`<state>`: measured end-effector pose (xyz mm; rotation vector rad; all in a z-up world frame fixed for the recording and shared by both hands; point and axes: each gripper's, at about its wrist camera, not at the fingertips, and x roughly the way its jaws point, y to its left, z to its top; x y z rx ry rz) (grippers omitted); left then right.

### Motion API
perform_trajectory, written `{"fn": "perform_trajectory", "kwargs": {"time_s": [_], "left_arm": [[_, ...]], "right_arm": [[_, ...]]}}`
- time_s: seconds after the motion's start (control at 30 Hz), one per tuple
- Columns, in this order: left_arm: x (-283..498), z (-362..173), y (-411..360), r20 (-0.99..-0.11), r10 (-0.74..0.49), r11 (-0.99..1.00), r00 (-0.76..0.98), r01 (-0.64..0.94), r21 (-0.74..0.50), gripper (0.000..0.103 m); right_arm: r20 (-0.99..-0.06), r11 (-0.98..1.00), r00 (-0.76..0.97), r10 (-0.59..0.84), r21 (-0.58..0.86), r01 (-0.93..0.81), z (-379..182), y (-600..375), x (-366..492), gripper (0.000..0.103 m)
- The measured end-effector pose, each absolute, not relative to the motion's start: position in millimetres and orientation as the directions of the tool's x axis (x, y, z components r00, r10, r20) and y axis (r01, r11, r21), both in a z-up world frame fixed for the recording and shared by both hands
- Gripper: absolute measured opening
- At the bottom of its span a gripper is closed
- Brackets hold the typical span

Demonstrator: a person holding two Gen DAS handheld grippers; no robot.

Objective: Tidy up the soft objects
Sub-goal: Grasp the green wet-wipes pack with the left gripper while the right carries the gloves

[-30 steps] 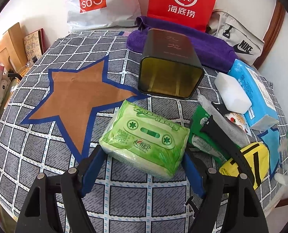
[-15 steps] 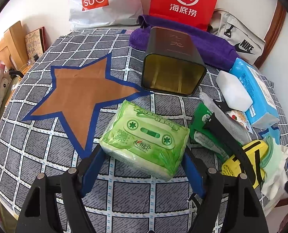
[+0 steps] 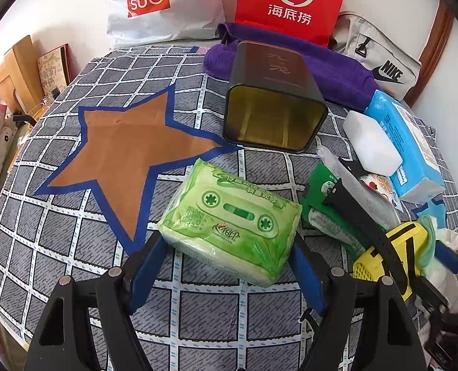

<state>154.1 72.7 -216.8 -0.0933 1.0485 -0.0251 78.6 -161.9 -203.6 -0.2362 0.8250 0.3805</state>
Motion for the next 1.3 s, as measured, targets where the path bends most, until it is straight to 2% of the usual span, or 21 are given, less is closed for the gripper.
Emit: {"fn": "perform_trajectory", "kwargs": {"time_s": [0.1, 0.13, 0.17, 0.3, 0.37, 0.43, 0.6, 0.73, 0.93, 1.3], "left_arm": [[153.8, -217.9, 71.7, -0.864, -0.062, 0.996, 0.500, -0.022, -0.084, 0.077], [153.7, -217.9, 71.7, -0.864, -0.063, 0.996, 0.500, -0.020, -0.084, 0.077], [153.6, -217.6, 71.6, -0.864, -0.064, 0.996, 0.499, -0.018, -0.084, 0.077], [154.5, -214.5, 74.6, -0.863, -0.084, 0.994, 0.498, -0.015, -0.106, 0.077], [154.9, -210.6, 75.6, -0.859, -0.089, 0.994, 0.504, -0.010, -0.109, 0.077], [154.8, -205.0, 76.2, -0.854, -0.086, 0.994, 0.513, -0.009, -0.105, 0.077], [155.8, -191.6, 77.2, -0.844, -0.089, 0.994, 0.529, -0.006, -0.108, 0.077], [156.7, -180.8, 75.6, -0.836, -0.085, 0.995, 0.543, 0.000, -0.101, 0.077], [156.1, -158.7, 77.7, -0.816, -0.062, 0.997, 0.575, -0.001, -0.077, 0.077], [177.7, -115.7, 68.7, -0.786, -0.046, 0.999, 0.616, 0.007, -0.053, 0.077]], "right_arm": [[-0.785, 0.916, 0.585, 0.204, -0.058, -0.398, -218.2, -162.8, 90.7, 0.039], [-0.782, 0.915, 0.581, 0.225, -0.035, -0.403, -216.7, -165.2, 91.5, 0.024], [-0.772, 0.921, 0.592, 0.232, -0.022, -0.390, -211.3, -169.7, 91.9, 0.014], [-0.713, 0.913, 0.595, 0.372, 0.164, -0.373, -179.4, -195.5, 89.1, 0.012], [-0.689, 0.905, 0.603, 0.401, 0.199, -0.375, -163.8, -202.7, 86.2, 0.011], [-0.677, 0.910, 0.622, 0.394, 0.189, -0.370, -150.0, -207.4, 83.1, 0.008], [-0.625, 0.904, 0.657, 0.422, 0.238, -0.354, -126.1, -219.5, 80.1, 0.008], [-0.629, 0.914, 0.663, 0.405, 0.249, -0.321, -120.2, -225.7, 87.4, 0.008], [-0.583, 0.913, 0.704, 0.406, 0.283, -0.293, -98.0, -241.9, 92.2, 0.008], [-0.589, 0.941, 0.735, 0.336, 0.252, -0.228, -68.7, -259.0, 130.7, 0.008]]}}
